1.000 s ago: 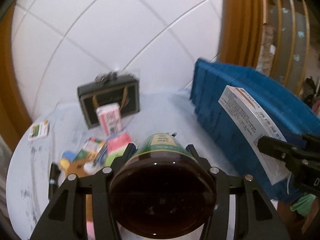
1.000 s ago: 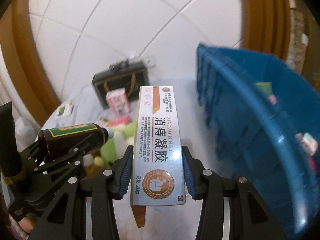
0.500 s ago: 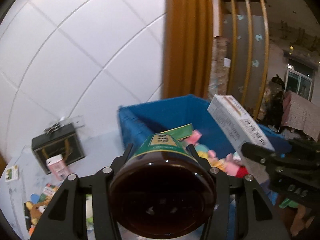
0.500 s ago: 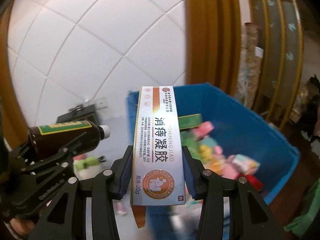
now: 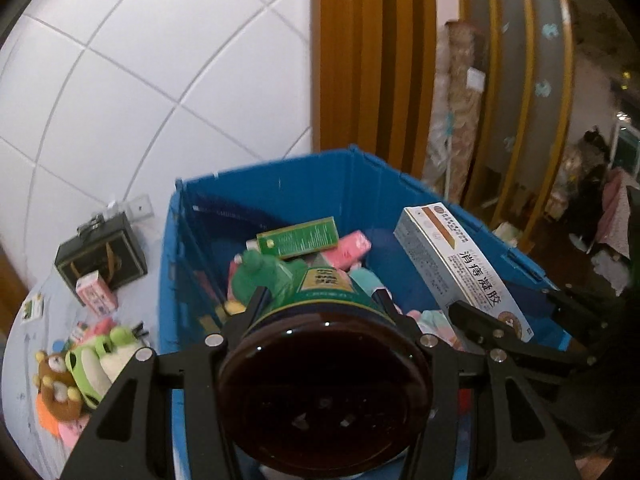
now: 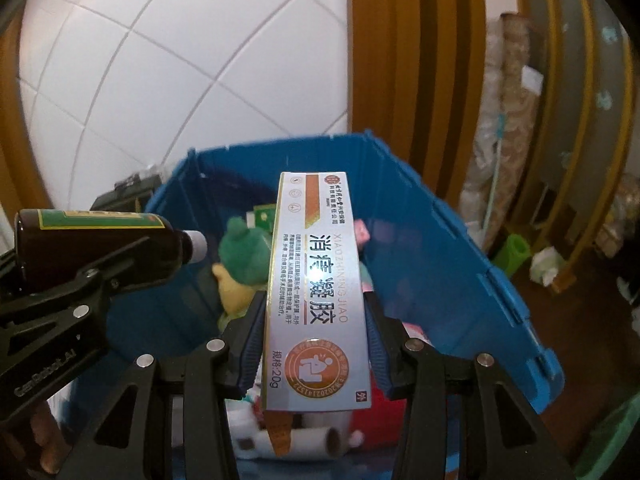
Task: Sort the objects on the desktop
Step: 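Lift the bottle and ointment box with both tools and carry them over the blue crate, then open both tools to drop the bottle and ointment box into the crate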
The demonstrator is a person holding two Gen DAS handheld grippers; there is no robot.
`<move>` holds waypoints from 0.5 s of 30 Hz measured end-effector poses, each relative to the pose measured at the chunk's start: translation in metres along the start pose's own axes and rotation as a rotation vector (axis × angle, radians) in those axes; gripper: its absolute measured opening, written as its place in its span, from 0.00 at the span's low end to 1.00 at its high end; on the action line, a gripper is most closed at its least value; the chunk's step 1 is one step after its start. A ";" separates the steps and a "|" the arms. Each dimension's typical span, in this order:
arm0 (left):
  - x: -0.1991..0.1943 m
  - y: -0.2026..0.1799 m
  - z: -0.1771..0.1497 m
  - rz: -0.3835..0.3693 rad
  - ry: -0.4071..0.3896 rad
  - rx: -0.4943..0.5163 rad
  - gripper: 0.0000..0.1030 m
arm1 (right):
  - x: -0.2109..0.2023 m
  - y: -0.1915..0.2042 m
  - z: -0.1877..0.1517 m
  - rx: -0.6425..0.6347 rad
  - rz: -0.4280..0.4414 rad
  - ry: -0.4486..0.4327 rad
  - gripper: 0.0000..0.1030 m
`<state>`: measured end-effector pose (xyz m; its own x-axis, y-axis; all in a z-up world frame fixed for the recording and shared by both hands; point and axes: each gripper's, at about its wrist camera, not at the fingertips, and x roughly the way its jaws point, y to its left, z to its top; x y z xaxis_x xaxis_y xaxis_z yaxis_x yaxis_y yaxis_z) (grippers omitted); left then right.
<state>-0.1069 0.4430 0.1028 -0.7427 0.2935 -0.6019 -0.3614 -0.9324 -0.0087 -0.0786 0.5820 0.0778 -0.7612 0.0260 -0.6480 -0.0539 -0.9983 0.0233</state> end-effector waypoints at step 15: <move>0.055 -0.032 -0.017 0.139 0.199 -0.058 0.50 | 0.044 -0.044 -0.014 -0.050 0.037 0.131 0.44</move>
<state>-0.1271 0.4853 0.0567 -0.6557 0.1191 -0.7456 -0.2261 -0.9731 0.0433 -0.1009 0.6265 0.0374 -0.6712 -0.0151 -0.7412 0.0078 -0.9999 0.0133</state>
